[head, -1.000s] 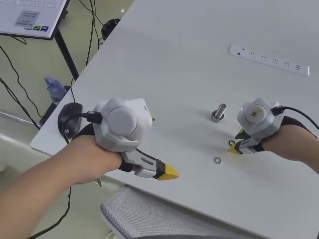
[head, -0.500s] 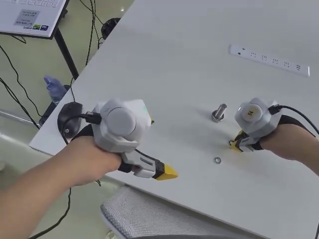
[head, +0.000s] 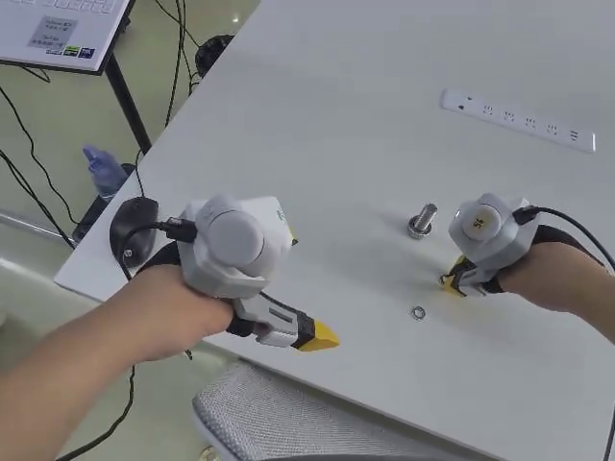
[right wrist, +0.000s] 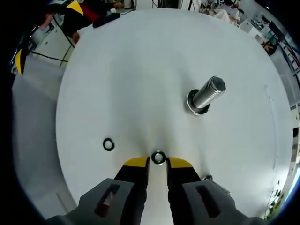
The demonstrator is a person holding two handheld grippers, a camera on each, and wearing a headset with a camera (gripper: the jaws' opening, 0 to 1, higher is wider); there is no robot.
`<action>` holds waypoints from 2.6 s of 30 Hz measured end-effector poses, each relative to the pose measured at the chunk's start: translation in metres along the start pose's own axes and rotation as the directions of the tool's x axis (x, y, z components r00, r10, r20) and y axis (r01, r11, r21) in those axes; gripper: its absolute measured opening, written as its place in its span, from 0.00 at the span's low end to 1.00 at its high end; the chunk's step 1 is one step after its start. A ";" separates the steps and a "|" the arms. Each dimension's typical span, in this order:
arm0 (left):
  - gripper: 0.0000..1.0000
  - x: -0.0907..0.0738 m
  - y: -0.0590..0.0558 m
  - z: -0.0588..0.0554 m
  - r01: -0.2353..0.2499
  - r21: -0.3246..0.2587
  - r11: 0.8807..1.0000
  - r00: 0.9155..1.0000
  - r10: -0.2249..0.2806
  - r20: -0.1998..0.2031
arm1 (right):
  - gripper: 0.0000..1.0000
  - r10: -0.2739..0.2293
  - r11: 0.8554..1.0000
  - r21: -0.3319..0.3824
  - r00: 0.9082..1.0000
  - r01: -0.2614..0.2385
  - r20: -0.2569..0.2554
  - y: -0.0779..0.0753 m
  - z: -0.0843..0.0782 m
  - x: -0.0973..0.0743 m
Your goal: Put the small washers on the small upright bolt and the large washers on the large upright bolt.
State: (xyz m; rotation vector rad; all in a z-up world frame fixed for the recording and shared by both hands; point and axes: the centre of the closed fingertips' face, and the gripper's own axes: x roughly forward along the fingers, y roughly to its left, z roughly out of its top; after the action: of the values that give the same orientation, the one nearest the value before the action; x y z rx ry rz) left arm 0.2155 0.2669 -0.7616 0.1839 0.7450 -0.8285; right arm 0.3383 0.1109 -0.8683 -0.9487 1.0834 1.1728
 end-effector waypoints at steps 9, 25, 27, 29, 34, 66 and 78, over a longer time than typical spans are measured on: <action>0.79 0.001 -0.004 0.001 0.007 0.001 1.000 1.000 -0.007 -0.003 | 0.15 -0.015 1.000 0.021 1.000 0.016 -0.025 0.001 0.000 0.001; 0.76 -0.003 -0.009 -0.001 -0.004 -0.007 1.000 1.000 0.004 -0.008 | 0.13 -0.019 0.998 0.052 0.999 0.021 -0.032 0.000 0.000 0.002; 0.76 -0.004 -0.007 0.000 -0.014 -0.010 1.000 1.000 0.014 -0.008 | 0.13 -0.019 0.998 0.063 1.000 0.021 -0.022 0.000 0.000 0.002; 0.76 -0.006 -0.006 0.003 -0.025 -0.008 1.000 1.000 0.025 0.001 | 0.13 -0.020 0.997 0.069 1.000 0.022 -0.023 0.000 -0.001 0.002; 0.77 -0.007 -0.003 0.006 -0.037 -0.016 0.999 0.999 0.037 0.016 | 0.12 -0.022 0.997 0.075 1.000 0.023 -0.020 0.001 -0.005 -0.007; 0.88 0.005 0.003 0.020 -0.060 -0.043 0.997 0.997 0.062 0.042 | 0.12 -0.043 0.986 0.160 0.999 0.044 -0.012 -0.038 -0.067 -0.063; 0.94 0.006 0.006 0.020 -0.064 -0.051 0.997 0.997 0.066 0.045 | 0.12 -0.071 0.985 0.161 0.997 0.068 0.013 -0.066 -0.051 -0.076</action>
State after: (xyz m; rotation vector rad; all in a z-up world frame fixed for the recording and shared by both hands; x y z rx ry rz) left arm 0.2323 0.2589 -0.7517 0.1436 0.7114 -0.7498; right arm 0.3916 0.0347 -0.8045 -0.8420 1.1040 1.0192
